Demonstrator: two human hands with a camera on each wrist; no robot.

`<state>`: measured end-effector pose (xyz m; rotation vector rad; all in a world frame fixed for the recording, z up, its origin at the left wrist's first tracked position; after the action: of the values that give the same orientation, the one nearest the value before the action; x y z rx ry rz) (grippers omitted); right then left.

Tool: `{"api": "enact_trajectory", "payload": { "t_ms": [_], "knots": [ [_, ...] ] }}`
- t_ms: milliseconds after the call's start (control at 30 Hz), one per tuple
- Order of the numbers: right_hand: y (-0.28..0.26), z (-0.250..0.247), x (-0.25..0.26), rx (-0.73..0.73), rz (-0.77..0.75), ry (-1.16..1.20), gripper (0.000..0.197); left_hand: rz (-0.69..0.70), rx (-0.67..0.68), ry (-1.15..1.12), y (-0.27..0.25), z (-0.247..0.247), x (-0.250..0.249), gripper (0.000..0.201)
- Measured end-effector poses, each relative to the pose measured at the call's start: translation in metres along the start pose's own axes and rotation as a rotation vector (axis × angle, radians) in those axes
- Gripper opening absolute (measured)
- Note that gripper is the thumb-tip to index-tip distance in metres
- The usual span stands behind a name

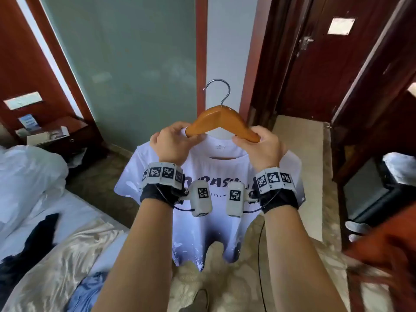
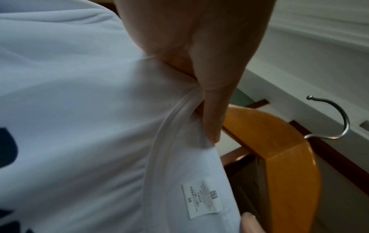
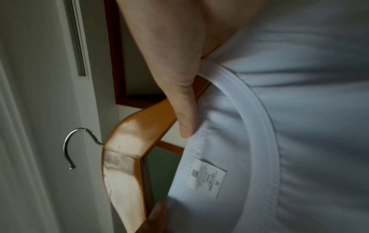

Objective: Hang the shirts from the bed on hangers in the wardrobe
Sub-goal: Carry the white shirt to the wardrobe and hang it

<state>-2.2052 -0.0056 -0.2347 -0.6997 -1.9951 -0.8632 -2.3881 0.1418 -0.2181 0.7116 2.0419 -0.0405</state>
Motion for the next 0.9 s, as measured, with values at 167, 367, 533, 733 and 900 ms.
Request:
{"api": "enact_trajectory", "payload": {
  "t_ms": [167, 367, 533, 733, 900],
  "knots": [
    [0.027, -0.054, -0.072, -0.142, 0.100, -0.053, 0.035, 0.013, 0.118, 0.084, 0.038, 0.098, -0.025, 0.037],
    [0.096, -0.113, -0.128, -0.285, 0.189, -0.190, 0.031, 0.064, 0.231, 0.192, 0.120, 0.213, -0.057, 0.055],
    [0.158, -0.150, -0.172, -0.322, 0.264, -0.238, 0.021, 0.257, 0.238, 0.081, 0.180, 0.294, -0.100, 0.028],
    [0.213, -0.203, -0.223, -0.403, 0.320, -0.237, 0.023, 0.364, 0.392, -0.051, 0.230, 0.383, -0.147, 0.027],
    [0.273, -0.245, -0.284, -0.483, 0.331, -0.316, 0.022, 0.384, 0.468, -0.063, 0.274, 0.474, -0.176, 0.026]
  ]
}}
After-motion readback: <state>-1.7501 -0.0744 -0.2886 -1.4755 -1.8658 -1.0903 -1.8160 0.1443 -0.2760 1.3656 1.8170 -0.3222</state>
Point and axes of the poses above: each hand's wrist, its own y-axis towards the middle knuckle, its own z-axis out of the palm, x = y × z, the point moved 4 cm from there along y, towards the middle knuckle, and after that the axes turned 10 degrees about x, right-handed, at the moved point
